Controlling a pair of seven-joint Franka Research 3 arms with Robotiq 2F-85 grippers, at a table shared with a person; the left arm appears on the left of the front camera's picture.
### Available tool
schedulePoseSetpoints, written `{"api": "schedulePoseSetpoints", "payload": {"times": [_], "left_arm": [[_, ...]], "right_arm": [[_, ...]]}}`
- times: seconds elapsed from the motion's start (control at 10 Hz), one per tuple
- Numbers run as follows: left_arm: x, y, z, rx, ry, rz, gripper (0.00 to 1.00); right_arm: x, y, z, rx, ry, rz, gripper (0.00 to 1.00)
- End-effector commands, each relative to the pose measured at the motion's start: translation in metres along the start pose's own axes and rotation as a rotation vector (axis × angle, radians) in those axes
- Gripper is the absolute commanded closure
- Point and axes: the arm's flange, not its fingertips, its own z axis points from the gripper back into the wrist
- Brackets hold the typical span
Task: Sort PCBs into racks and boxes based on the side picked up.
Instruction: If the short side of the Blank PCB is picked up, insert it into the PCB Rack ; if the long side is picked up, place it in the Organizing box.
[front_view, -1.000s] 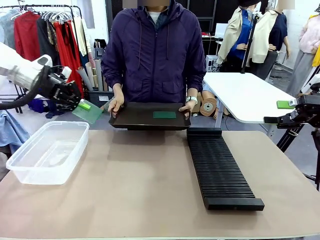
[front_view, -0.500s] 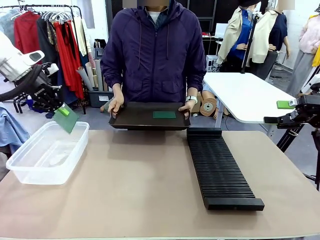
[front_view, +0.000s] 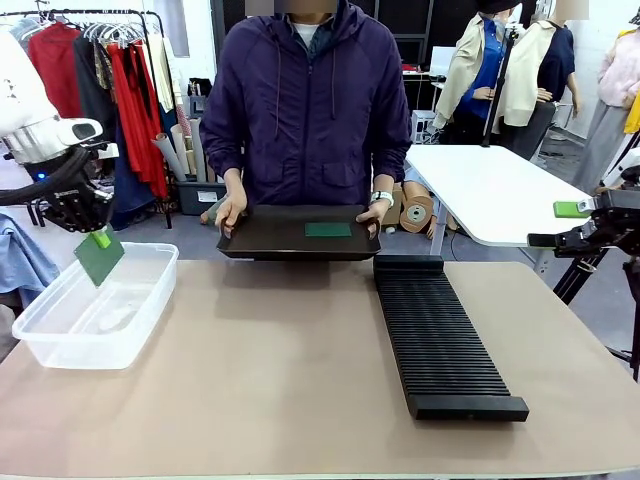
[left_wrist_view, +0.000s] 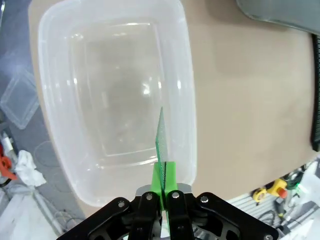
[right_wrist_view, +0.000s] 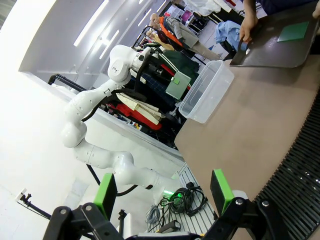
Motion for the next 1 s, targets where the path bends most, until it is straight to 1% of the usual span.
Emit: {"api": "schedulePoseSetpoints", "payload": {"times": [0.0, 0.3, 0.5, 0.7, 0.8, 0.9], "left_arm": [[0.008, -0.004, -0.004, 0.019, -0.011, 0.008, 1.00], [0.019, 0.009, -0.022, -0.046, 0.005, 0.004, 1.00], [0.028, 0.027, -0.044, -0.060, 0.025, 0.027, 1.00], [0.039, 0.042, -0.063, -0.125, 0.027, 0.000, 1.00], [0.044, 0.048, -0.075, -0.128, 0.028, -0.007, 1.00], [0.047, 0.053, -0.085, -0.161, 0.028, -0.006, 1.00]], "right_arm": [[0.000, 0.002, 0.000, 0.004, 0.000, 0.004, 0.00], [0.000, 0.002, 0.000, 0.004, 0.000, 0.004, 0.00], [0.000, 0.002, 0.000, 0.004, 0.000, 0.004, 0.00], [0.000, 0.002, 0.000, 0.004, 0.000, 0.004, 0.00], [0.000, 0.002, 0.000, 0.004, 0.000, 0.004, 0.00], [0.000, 0.002, 0.000, 0.004, 0.000, 0.004, 0.00]]}}
